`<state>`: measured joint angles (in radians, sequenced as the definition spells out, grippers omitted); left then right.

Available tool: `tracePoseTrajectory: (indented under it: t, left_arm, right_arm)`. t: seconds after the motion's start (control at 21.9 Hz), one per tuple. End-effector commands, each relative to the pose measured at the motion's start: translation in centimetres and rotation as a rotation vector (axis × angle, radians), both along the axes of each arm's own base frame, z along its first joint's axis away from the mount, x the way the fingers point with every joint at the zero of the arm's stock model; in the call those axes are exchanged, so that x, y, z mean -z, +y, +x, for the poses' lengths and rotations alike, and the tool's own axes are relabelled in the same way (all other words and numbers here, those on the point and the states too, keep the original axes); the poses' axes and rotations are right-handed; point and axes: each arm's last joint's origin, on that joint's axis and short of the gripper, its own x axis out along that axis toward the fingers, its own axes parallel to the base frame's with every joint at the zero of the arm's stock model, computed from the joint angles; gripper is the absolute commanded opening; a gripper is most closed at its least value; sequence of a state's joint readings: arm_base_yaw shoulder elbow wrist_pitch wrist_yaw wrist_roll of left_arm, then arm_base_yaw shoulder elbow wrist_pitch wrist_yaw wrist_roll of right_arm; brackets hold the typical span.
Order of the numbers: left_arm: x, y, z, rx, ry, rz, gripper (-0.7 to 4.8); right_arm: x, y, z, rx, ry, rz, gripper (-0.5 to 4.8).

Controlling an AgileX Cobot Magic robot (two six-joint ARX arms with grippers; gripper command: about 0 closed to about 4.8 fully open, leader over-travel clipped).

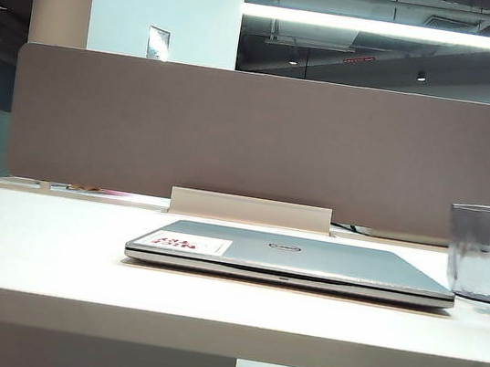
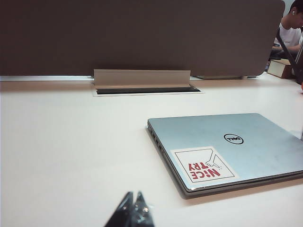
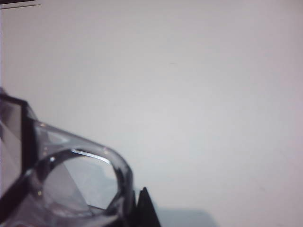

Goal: Pick up the water cup and place it on the right side of the laptop.

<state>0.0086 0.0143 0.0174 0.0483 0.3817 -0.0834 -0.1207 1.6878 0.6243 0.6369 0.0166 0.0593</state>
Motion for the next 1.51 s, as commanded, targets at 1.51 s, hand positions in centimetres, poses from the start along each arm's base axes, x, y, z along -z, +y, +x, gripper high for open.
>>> tracePoseTrajectory:
  t: [1.51]
  left_arm:
    - [-0.3,0.0,0.0,0.006,-0.015,-0.002,-0.06]
  right_arm:
    - [-1.2,0.1,-1.8,-0.020,0.155,-0.010,0.67]
